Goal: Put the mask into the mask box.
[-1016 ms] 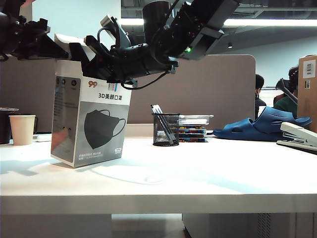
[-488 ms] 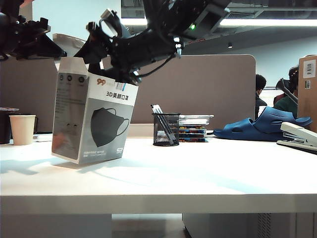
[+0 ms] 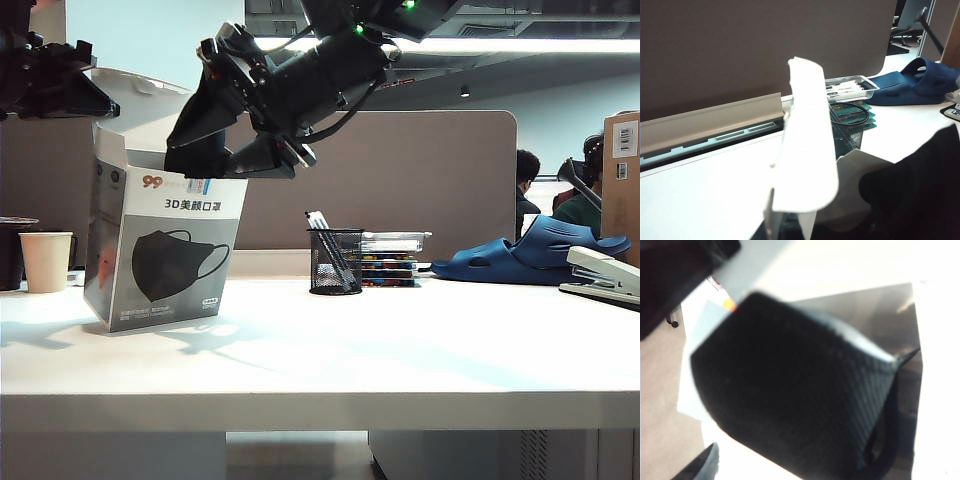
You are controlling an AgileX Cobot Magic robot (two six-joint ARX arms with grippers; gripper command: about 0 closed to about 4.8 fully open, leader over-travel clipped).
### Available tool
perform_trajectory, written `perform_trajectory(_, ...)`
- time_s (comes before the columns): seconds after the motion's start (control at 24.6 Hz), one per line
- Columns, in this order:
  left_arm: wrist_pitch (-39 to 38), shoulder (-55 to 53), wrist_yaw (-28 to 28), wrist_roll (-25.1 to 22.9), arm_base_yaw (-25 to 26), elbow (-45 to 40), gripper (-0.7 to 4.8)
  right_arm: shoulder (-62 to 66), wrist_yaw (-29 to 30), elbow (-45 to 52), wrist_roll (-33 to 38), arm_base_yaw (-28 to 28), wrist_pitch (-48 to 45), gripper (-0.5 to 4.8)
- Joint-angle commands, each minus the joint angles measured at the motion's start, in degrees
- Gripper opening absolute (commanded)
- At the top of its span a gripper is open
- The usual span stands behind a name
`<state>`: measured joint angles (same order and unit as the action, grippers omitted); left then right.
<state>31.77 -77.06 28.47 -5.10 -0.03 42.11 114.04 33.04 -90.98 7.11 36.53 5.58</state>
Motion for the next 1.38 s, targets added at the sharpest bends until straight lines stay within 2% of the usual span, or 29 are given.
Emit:
perform_trajectory(0.04,0.68,0.26,-0.37,0.00,0.15,0.26,-0.06,-0.11,-0.11,0.02,-0.15,0.11,2.93,3.20)
perform_trajectory(0.45,0.76,0.26,-0.37,3.06,0.15,0.26,-0.06,-4.24,-1.55,-0.44,-2.67,0.09,7.96,3.19)
perform_trajectory(0.57,0.90,0.26,-0.44,5.49,0.17,0.26,-0.06,-4.24,-1.64,-0.44,-2.86,0.09,9.44,3.19)
perform_trajectory(0.69,0.85,0.26,-2.47,6.21,0.20,0.26,-0.06,-4.28,-1.92,-0.44,-4.20,0.00,10.38,3.19)
perform_trajectory(0.81,0.83,0.24,-4.26,6.40,0.17,0.26,-0.06,-5.44,-5.18,-0.44,-4.22,-1.09,11.21,3.18)
perform_trajectory(0.89,0.24,0.24,-4.44,8.66,0.17,0.26,0.03,-6.84,-5.99,-0.50,-4.20,-2.34,11.52,3.18)
perform_trajectory(0.98,-0.92,0.26,-4.11,9.03,0.15,0.26,0.82,-8.63,-6.19,-0.66,-4.20,-3.61,11.61,3.17)
perform_trajectory(1.02,-1.88,0.26,-3.85,9.01,0.13,0.26,1.64,-10.03,-6.14,-0.68,-4.20,-4.35,11.65,3.15)
perform_trajectory(1.06,-2.23,0.26,-3.85,9.01,0.13,0.26,1.87,-10.91,-6.29,-0.68,-4.22,-4.79,11.58,3.15)
perform_trajectory(1.1,-2.58,0.26,-3.85,9.03,0.13,0.26,2.42,-12.39,-6.38,-0.70,-4.22,-5.81,11.54,3.15)
perform_trajectory(1.18,-2.45,0.26,-3.87,9.01,0.15,0.26,2.82,-14.19,-6.36,-0.74,-4.22,-7.10,11.58,3.15)
perform_trajectory(1.26,-2.51,0.26,-3.32,9.01,0.15,0.26,2.90,-15.21,-6.38,-1.33,-4.24,-8.28,12.24,3.15)
perform_trajectory(1.3,-2.51,0.28,-2.23,9.01,0.15,0.26,3.21,-15.72,-6.40,-1.38,-4.24,-8.74,12.24,3.15)
perform_trajectory(1.34,-2.45,0.35,-0.04,9.01,0.15,0.26,3.79,-16.28,-6.45,-1.38,-4.24,-9.31,12.17,3.15)
perform_trajectory(1.38,-2.47,0.39,0.98,9.01,0.15,0.26,3.98,-16.52,-6.58,-1.38,-4.24,-9.62,12.22,3.15)
